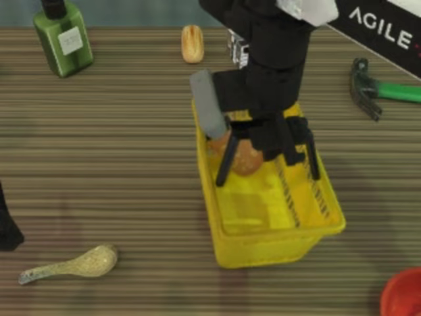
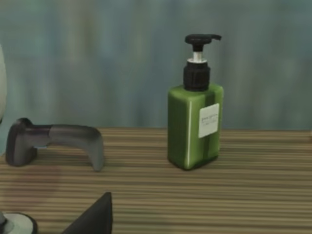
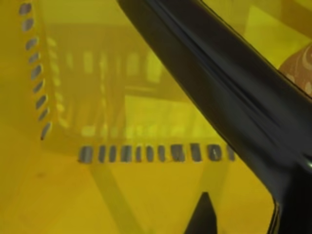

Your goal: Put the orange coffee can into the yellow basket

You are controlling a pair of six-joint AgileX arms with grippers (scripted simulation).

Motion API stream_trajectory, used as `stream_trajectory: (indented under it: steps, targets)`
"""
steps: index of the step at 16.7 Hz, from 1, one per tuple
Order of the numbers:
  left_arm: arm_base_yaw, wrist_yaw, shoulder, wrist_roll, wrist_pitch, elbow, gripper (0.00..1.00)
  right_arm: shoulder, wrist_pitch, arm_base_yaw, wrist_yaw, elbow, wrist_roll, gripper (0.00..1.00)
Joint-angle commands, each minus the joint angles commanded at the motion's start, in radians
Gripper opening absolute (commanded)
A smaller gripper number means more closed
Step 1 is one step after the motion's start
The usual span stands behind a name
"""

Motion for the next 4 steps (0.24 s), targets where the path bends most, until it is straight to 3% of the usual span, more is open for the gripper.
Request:
stream_trajectory:
  steps: [4]
  targets:
    - [0.000,0.000,0.000,0.000,0.000,0.000,1.00,-0.010,-0.072,-0.012,0.000,0.067,-0.014,0.00]
